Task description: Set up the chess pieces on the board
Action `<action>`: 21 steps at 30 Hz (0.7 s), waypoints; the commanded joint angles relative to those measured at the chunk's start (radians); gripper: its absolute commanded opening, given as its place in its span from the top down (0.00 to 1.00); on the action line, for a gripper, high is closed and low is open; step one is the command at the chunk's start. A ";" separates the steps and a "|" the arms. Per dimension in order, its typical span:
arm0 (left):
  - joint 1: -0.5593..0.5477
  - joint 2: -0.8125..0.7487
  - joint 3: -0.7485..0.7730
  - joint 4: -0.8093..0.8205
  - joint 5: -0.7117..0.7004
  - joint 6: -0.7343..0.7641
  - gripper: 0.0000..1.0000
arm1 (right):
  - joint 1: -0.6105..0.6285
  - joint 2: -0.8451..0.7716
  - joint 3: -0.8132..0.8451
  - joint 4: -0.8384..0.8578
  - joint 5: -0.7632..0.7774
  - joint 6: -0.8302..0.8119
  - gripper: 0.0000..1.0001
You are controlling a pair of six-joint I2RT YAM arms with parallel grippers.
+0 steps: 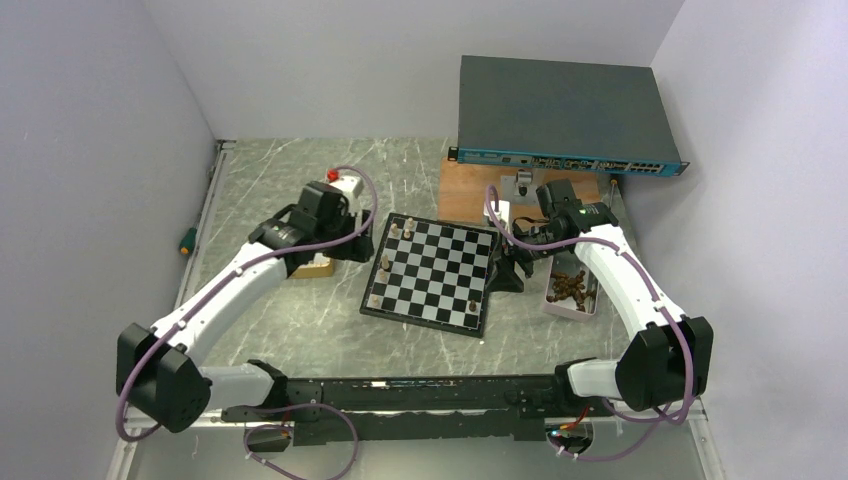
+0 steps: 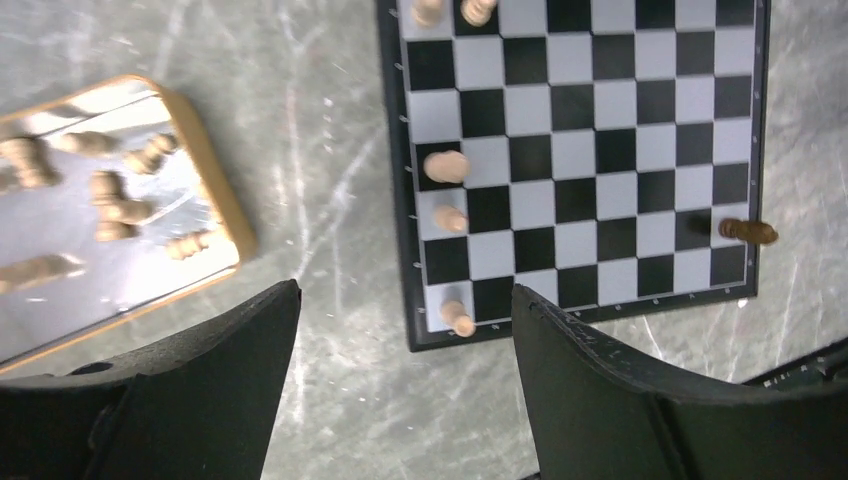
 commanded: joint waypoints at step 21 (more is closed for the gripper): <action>0.629 -0.035 -0.160 0.204 0.101 0.082 0.31 | -0.009 0.018 0.029 0.002 -0.044 -0.005 0.27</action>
